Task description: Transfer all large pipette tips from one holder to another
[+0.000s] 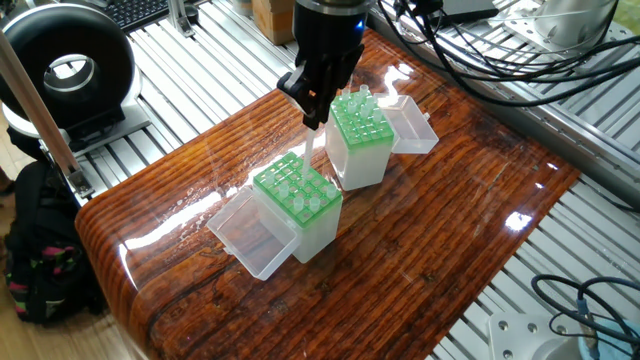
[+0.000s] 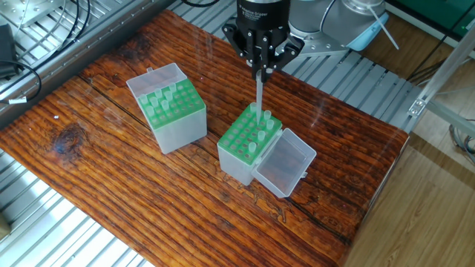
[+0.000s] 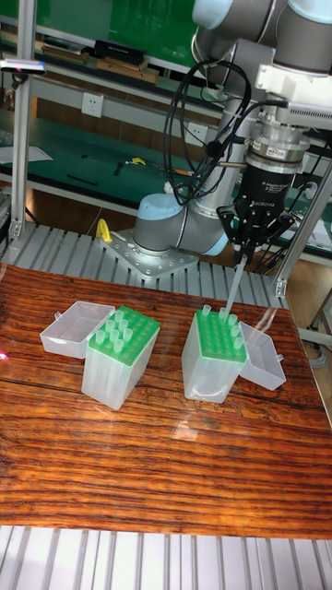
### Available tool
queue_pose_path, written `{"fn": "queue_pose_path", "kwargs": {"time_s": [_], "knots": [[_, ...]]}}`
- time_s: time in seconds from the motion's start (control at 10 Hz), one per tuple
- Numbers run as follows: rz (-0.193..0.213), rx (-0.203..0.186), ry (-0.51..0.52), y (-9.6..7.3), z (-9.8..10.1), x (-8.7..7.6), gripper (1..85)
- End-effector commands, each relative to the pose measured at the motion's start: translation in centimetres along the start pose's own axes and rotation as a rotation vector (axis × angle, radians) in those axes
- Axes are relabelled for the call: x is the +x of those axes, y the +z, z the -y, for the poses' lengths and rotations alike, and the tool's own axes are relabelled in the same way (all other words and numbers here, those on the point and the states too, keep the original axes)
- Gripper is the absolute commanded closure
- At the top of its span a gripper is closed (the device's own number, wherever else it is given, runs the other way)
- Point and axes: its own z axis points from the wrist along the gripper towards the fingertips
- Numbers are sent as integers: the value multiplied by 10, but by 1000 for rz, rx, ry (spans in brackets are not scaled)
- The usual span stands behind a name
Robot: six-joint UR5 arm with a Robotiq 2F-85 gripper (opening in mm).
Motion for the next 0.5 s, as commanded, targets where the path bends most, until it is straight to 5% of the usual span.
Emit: {"fn": "queue_pose_path", "kwargs": {"time_s": [0.0,0.4], "knots": [[9,-12,2,2,-3,-4,707],[-4,-17,17,5,-9,0,707]]}}
